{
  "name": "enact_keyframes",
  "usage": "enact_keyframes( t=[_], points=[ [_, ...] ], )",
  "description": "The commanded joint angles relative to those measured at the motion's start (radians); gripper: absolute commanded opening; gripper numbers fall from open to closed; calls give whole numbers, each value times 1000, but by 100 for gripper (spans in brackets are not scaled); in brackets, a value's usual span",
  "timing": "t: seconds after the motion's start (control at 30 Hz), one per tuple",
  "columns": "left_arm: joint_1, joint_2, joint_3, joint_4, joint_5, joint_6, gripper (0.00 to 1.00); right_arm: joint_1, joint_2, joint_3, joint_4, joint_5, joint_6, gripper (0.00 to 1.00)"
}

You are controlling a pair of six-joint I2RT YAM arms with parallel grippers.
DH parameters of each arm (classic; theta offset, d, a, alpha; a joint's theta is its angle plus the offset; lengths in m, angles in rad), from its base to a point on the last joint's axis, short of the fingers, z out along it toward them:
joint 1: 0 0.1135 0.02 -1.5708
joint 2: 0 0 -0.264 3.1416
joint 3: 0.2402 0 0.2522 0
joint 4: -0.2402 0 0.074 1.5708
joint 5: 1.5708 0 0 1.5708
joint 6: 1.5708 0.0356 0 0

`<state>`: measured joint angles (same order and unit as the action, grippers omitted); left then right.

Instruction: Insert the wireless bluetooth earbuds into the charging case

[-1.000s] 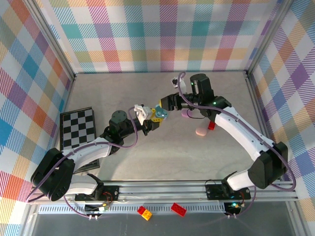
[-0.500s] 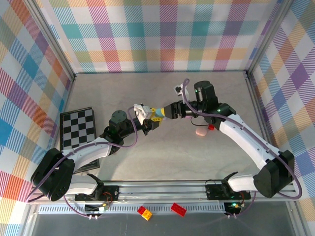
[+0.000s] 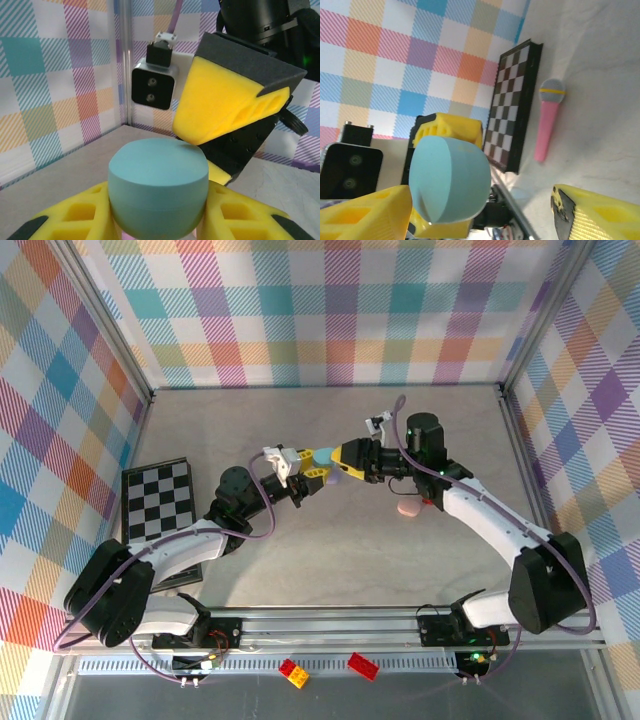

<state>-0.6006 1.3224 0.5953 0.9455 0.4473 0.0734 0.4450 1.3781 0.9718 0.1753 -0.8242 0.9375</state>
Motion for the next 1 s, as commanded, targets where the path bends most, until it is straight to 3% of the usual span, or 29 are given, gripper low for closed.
enact_keyframes(
  t=[0.0, 0.13, 0.37, 0.5, 0.63, 0.7, 0.97],
  points=[
    [0, 18, 1, 88, -1, -20, 32, 13, 33, 0, 248, -120, 200, 73],
    [-1, 28, 1, 104, 11, -28, 32, 20, 81, -7, 422, -120, 330, 64],
    [-1, 7, -9, 53, -7, 2, 32, 20, 75, -2, 391, -121, 308, 30],
    [-1, 3, -15, 42, -15, 14, 34, 19, 63, -4, 358, -109, 274, 20],
    [1, -17, -26, 9, -20, 31, 71, 12, 39, -12, 261, -57, 179, 19],
    [1, -38, -29, -42, -13, 46, 83, 1, 23, -31, 203, -8, 123, 19],
    [2, -169, -44, -387, 1, 149, 100, -45, 40, -179, 91, 175, -5, 16]
  ],
)
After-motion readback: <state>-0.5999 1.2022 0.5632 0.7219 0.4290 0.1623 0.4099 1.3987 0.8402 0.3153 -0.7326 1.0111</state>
